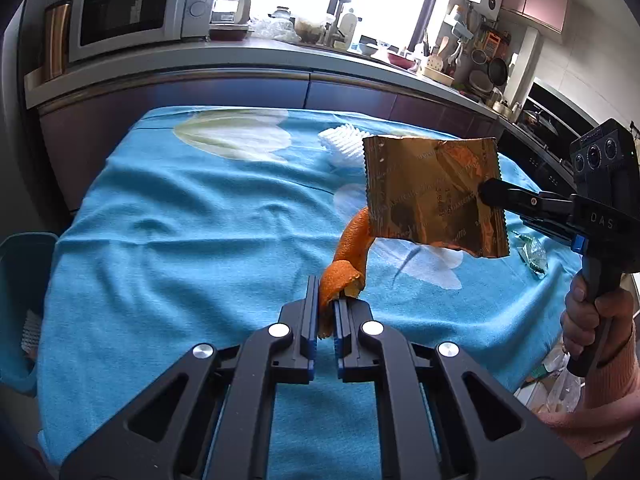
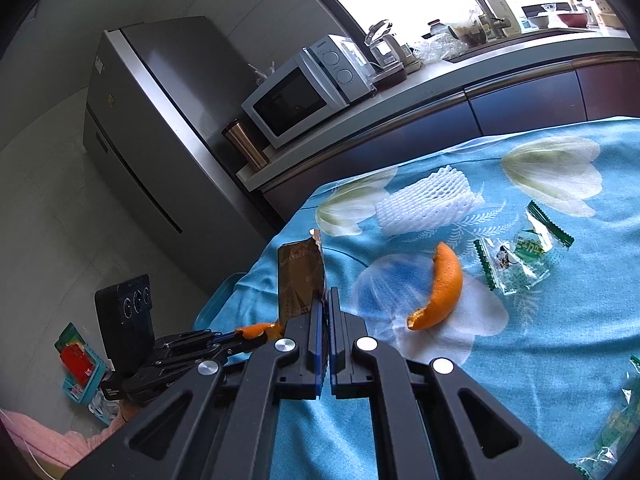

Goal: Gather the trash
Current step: 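Carry the orange peel and gold wrapper to the teal bin and open both tools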

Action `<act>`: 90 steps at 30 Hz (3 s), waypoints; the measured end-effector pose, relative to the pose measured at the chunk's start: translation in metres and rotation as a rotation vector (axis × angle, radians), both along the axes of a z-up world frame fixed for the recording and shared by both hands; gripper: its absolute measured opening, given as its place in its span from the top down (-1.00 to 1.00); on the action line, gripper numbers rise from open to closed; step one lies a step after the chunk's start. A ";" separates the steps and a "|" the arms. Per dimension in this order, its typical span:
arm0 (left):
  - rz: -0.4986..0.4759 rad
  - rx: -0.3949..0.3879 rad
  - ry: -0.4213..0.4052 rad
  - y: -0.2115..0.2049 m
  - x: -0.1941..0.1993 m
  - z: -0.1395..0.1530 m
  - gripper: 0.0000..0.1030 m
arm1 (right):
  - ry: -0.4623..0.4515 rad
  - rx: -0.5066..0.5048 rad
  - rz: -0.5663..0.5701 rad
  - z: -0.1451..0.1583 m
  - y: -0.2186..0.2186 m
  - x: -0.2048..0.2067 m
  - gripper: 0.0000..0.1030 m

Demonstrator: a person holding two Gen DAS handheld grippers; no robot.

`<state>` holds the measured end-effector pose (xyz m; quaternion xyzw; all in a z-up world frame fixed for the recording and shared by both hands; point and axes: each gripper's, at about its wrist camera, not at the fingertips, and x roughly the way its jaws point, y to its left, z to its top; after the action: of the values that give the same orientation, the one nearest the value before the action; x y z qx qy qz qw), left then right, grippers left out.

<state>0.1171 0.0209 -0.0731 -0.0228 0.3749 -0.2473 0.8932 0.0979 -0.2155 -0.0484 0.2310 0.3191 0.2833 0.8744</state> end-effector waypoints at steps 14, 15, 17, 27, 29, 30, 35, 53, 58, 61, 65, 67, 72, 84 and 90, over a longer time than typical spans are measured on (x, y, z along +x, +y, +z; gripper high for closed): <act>0.151 0.014 -0.064 0.065 -0.023 0.026 0.87 | -0.035 0.041 0.113 0.014 0.045 0.015 0.96; 0.160 0.014 -0.065 0.070 -0.025 0.026 0.87 | -0.035 0.042 0.122 0.015 0.049 0.016 0.96; 0.180 0.016 -0.066 0.079 -0.026 0.026 0.87 | -0.038 0.042 0.139 0.016 0.057 0.019 0.96; 0.298 0.012 -0.069 0.127 -0.033 0.027 0.87 | -0.043 0.041 0.217 0.019 0.094 0.033 0.96; 0.321 0.012 -0.071 0.137 -0.036 0.027 0.87 | -0.041 0.040 0.232 0.019 0.102 0.037 0.96; 0.331 0.012 -0.073 0.142 -0.037 0.028 0.87 | -0.038 0.042 0.239 0.019 0.106 0.039 0.96; 0.380 0.011 -0.079 0.160 -0.043 0.031 0.87 | -0.020 0.049 0.276 0.016 0.126 0.050 0.96; 0.487 0.028 -0.080 0.198 -0.048 0.034 0.87 | 0.020 0.033 0.369 0.004 0.183 0.071 0.96; 0.509 0.030 -0.074 0.207 -0.048 0.032 0.87 | 0.023 0.016 0.383 0.003 0.199 0.076 0.96; 0.525 0.030 -0.072 0.212 -0.048 0.031 0.87 | 0.029 0.009 0.388 0.002 0.206 0.080 0.96; 0.543 0.033 -0.068 0.218 -0.046 0.029 0.87 | 0.040 0.004 0.391 0.000 0.215 0.086 0.96; 0.551 0.034 -0.066 0.221 -0.046 0.028 0.87 | 0.046 0.001 0.394 -0.002 0.218 0.089 0.96; 0.570 0.034 -0.061 0.229 -0.042 0.025 0.87 | 0.062 -0.007 0.402 -0.005 0.228 0.094 0.96; 0.616 0.039 -0.030 0.244 -0.033 0.012 0.87 | 0.081 -0.044 0.430 -0.009 0.257 0.106 0.96; 0.637 0.038 -0.019 0.252 -0.030 0.006 0.87 | 0.092 -0.063 0.440 -0.014 0.272 0.111 0.96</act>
<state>0.0868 0.2726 -0.0668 -0.1200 0.3451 0.0515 0.9294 0.2084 0.0566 -0.0622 0.1411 0.4098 0.4461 0.7830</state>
